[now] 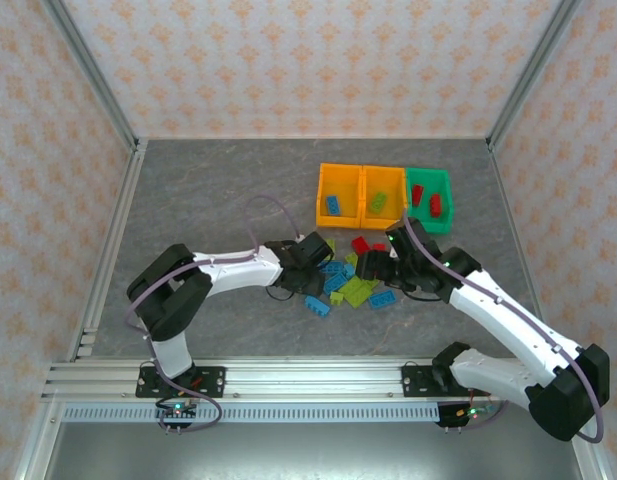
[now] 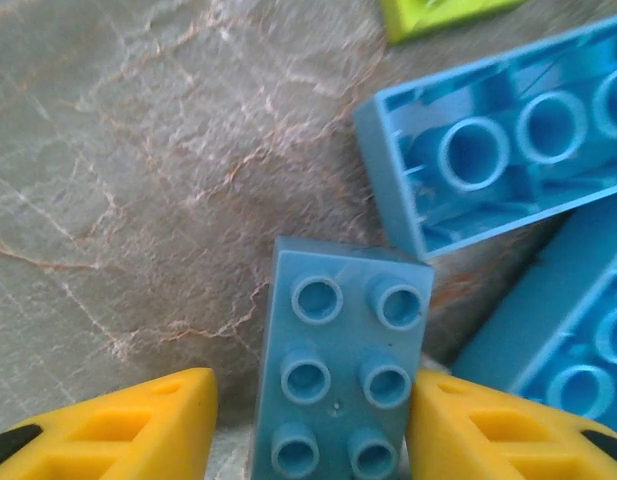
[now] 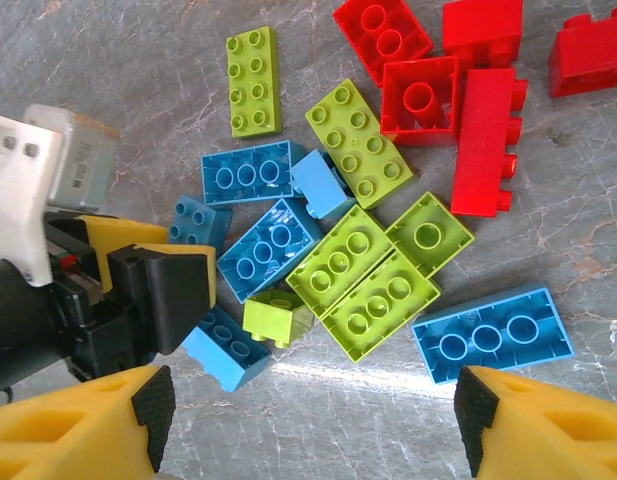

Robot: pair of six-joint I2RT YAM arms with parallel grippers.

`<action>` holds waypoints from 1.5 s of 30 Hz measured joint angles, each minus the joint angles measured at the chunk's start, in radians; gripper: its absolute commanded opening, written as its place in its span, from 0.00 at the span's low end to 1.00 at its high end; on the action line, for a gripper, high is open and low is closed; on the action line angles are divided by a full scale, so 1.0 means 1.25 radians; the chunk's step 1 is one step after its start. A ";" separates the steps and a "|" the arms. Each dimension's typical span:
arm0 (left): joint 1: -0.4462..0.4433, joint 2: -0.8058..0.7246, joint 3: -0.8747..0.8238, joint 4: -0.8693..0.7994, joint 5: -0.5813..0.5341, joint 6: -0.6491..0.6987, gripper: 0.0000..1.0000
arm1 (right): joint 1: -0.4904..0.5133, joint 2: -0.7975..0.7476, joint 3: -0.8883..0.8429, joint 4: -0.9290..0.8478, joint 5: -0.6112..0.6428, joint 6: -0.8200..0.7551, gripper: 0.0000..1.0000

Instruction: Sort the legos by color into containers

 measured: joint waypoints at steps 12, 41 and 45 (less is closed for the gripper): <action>0.000 -0.028 0.013 -0.029 -0.016 0.020 0.19 | 0.000 -0.017 0.000 0.001 0.008 0.016 0.76; 0.131 0.425 0.832 -0.117 -0.162 0.188 0.47 | 0.000 -0.160 -0.035 0.010 0.116 0.105 0.79; 0.123 0.292 0.710 -0.092 -0.146 0.188 0.47 | 0.000 -0.161 -0.065 0.005 0.154 0.133 0.81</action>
